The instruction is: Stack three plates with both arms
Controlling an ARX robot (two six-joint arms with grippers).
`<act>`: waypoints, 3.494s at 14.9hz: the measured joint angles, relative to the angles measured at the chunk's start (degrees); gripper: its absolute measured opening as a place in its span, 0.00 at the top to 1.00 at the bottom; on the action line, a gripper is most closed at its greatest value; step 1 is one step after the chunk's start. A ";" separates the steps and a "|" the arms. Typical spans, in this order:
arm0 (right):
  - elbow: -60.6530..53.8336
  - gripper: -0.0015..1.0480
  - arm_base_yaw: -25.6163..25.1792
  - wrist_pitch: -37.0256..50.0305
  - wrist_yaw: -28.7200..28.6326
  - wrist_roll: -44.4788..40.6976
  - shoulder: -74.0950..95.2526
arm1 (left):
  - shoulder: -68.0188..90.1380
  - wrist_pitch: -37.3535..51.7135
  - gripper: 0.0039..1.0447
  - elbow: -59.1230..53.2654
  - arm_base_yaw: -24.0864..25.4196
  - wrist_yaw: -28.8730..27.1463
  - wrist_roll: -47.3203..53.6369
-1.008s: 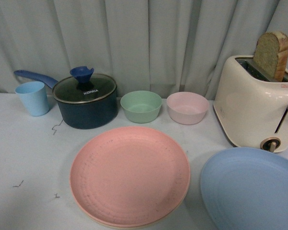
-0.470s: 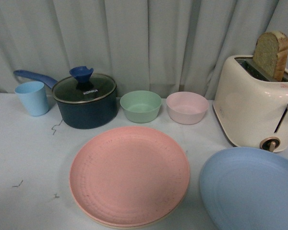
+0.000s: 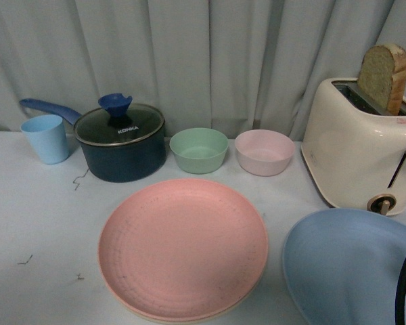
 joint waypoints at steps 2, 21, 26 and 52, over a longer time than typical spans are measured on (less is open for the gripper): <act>1.44 0.06 0.42 -0.74 0.20 1.55 4.22 | 0.00 0.02 0.06 0.00 0.00 0.00 0.00; -3.21 0.98 6.64 -10.91 -8.72 9.62 -26.73 | 0.00 0.00 0.06 0.00 0.00 0.00 0.02; 8.50 0.98 25.62 -10.14 0.76 17.40 -9.51 | 0.00 0.02 0.06 0.00 0.00 0.00 0.00; 7.63 0.06 15.78 -11.39 -9.20 27.15 -22.95 | 0.00 0.00 0.06 0.00 0.00 0.00 0.02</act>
